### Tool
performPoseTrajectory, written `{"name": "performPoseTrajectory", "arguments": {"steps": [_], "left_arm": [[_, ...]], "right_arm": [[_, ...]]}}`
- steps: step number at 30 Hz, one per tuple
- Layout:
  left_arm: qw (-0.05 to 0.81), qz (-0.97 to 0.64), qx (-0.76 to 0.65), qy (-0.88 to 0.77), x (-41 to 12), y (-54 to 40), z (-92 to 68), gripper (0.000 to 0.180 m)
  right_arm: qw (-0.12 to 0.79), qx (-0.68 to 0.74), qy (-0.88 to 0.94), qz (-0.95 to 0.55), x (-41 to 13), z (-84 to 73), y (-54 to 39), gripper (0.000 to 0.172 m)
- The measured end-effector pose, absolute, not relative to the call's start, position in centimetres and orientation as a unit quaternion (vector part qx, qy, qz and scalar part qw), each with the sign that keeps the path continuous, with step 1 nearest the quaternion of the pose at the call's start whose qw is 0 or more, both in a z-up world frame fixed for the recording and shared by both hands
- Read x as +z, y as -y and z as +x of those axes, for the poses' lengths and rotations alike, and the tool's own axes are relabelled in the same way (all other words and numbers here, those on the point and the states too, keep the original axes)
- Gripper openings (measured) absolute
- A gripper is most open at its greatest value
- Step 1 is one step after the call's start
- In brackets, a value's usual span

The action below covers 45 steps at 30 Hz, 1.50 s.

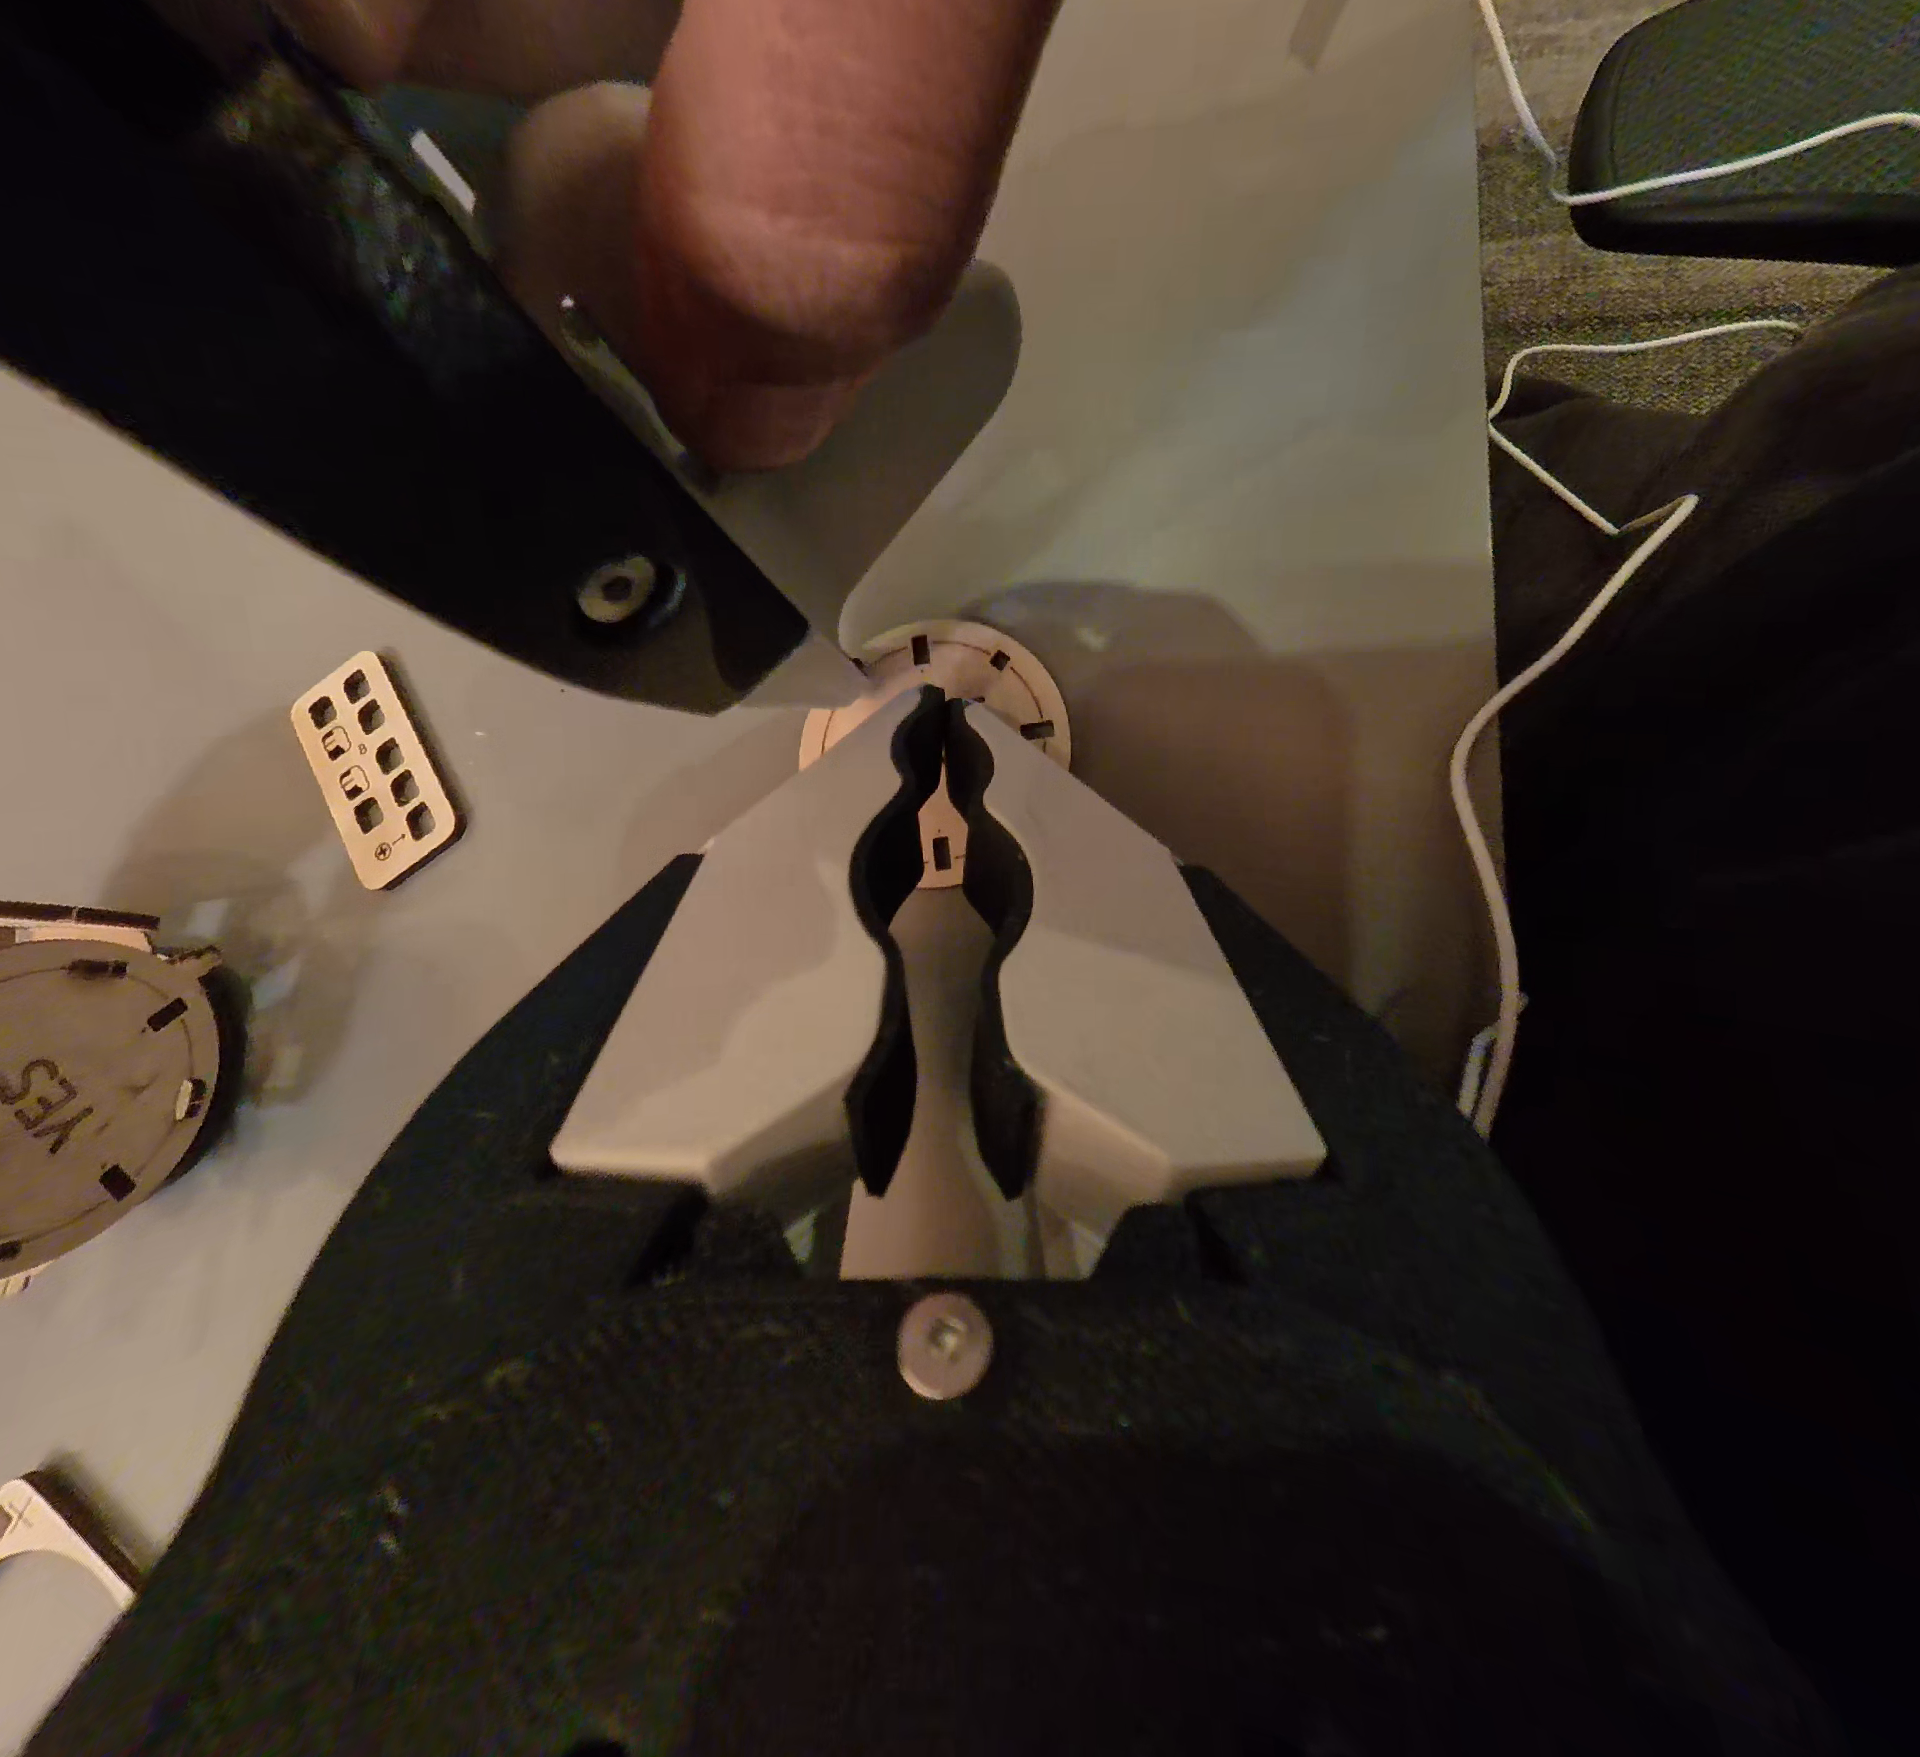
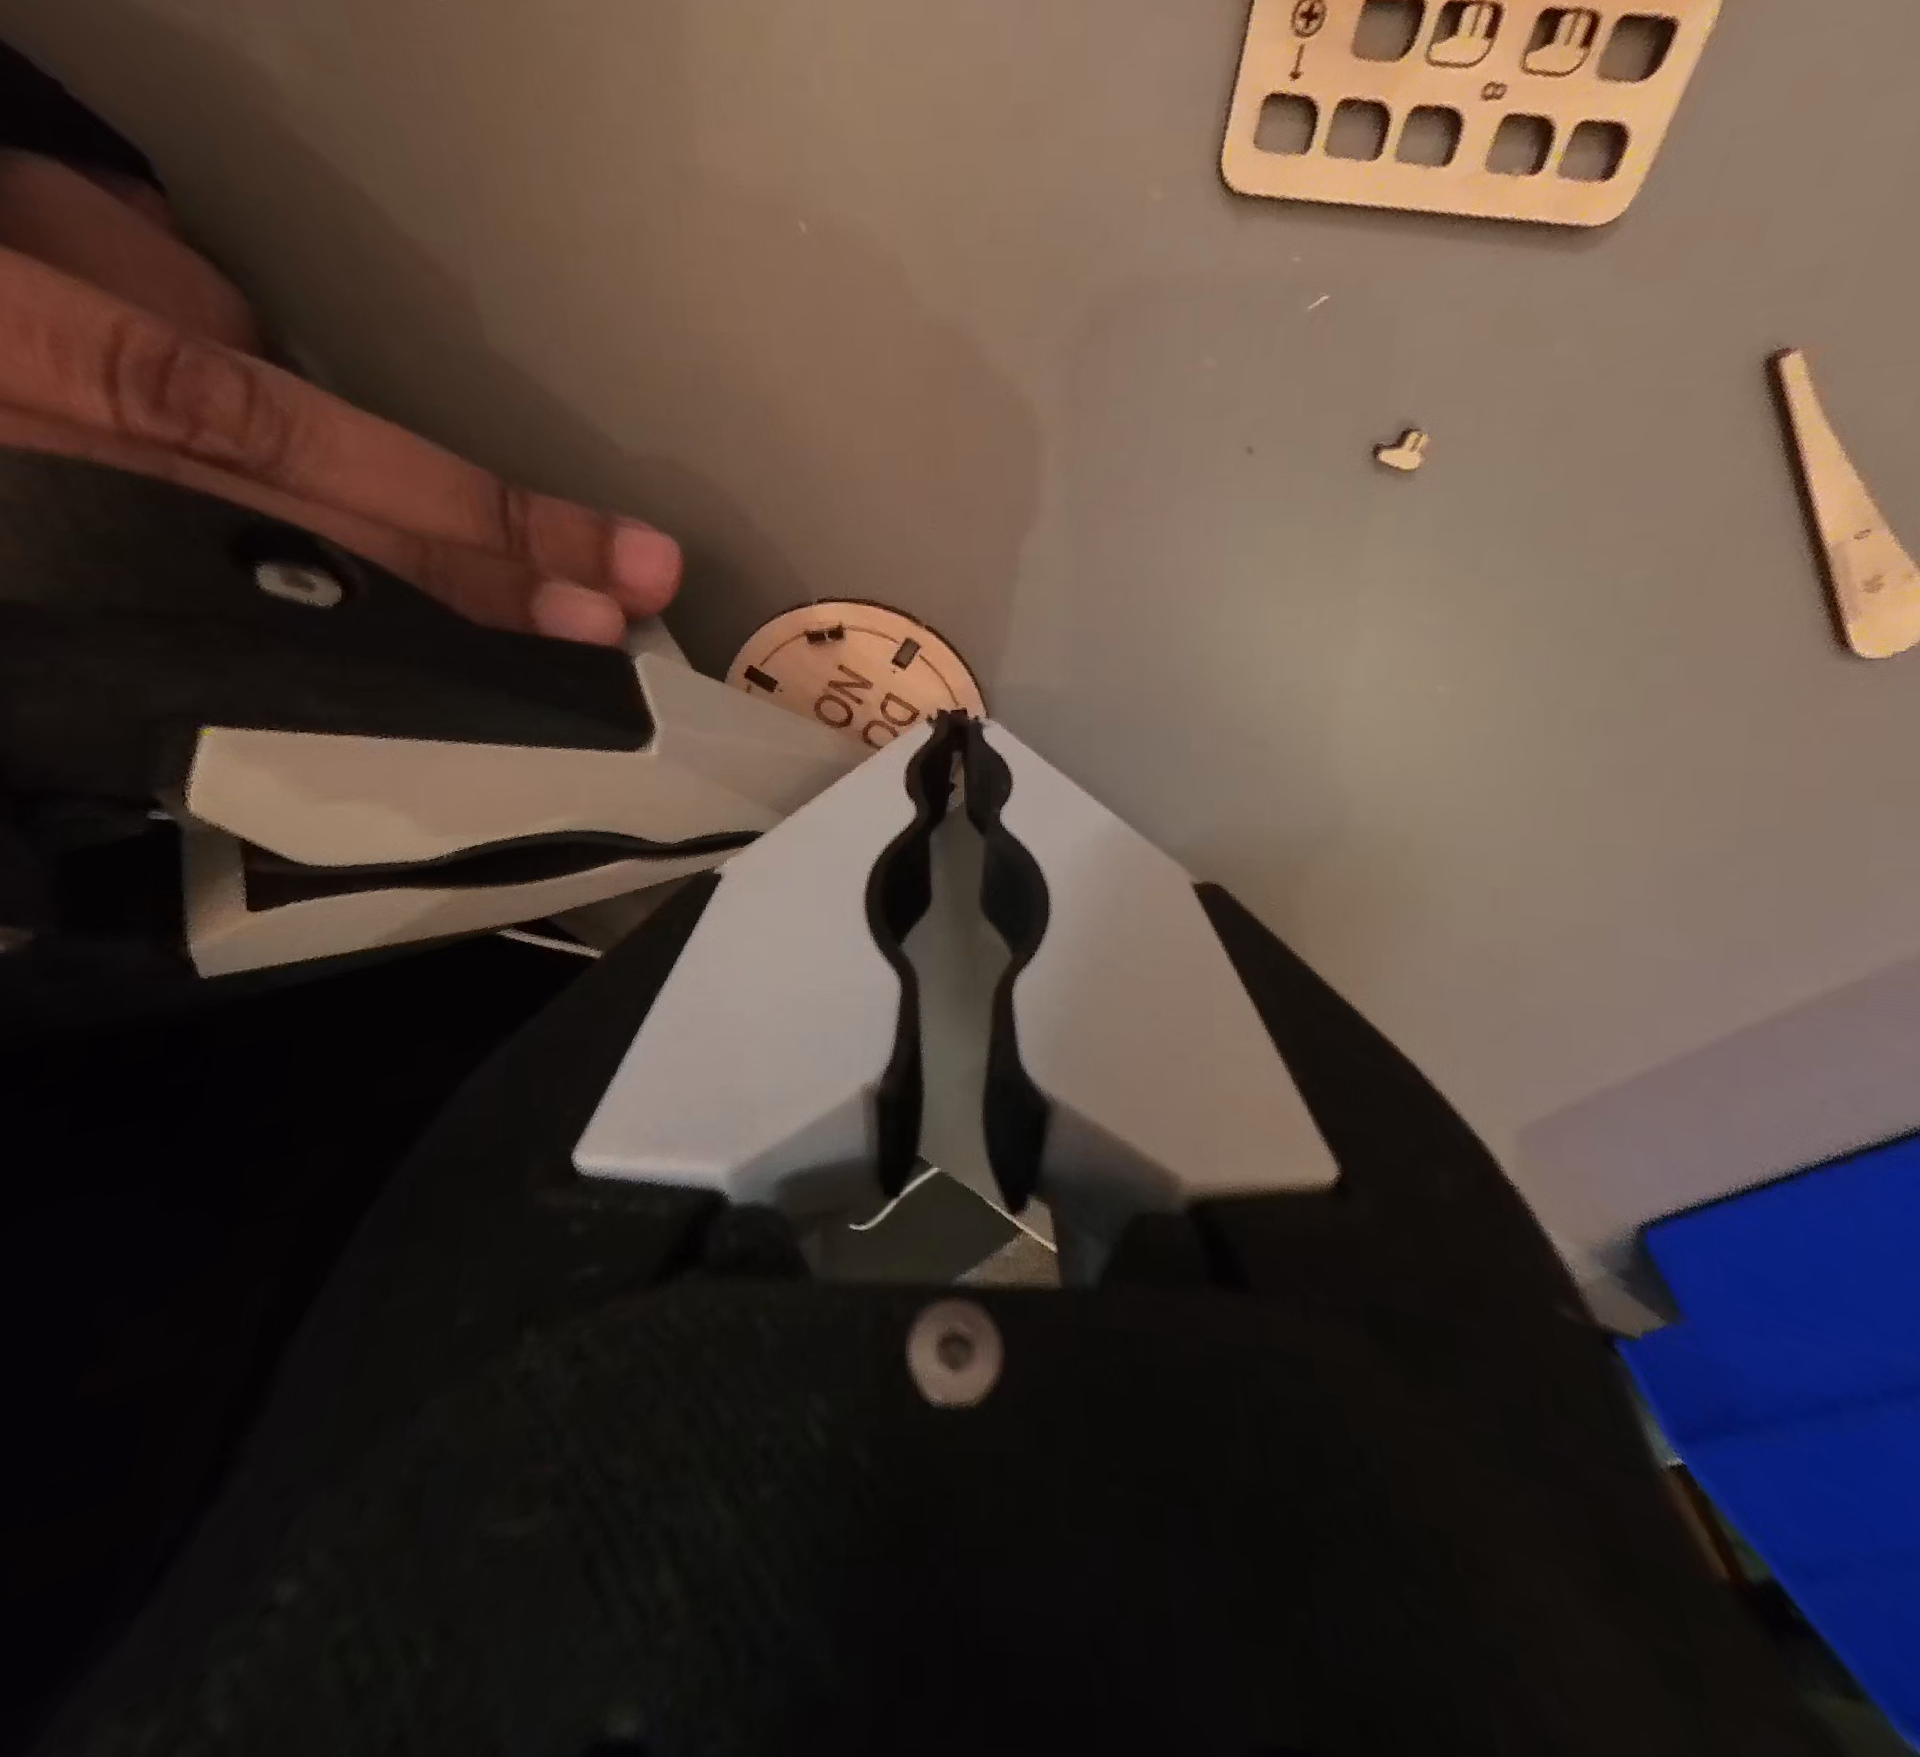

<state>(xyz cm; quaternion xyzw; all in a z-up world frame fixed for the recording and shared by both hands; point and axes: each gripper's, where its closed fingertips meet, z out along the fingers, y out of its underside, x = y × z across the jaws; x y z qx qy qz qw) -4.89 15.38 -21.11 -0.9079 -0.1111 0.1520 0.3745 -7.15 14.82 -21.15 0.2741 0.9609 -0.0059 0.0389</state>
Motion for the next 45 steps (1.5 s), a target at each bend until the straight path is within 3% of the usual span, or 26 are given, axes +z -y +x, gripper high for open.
{"name": "performPoseTrajectory", "arguments": {"steps": [45], "left_arm": [[0.375,-0.908,0.151,0.11,-21.1,-15.4,-4.9,0.0]], "right_arm": [[0.053,0.006,-0.976,0.213,-21.1,-8.3,-15.5,0.0]]}}
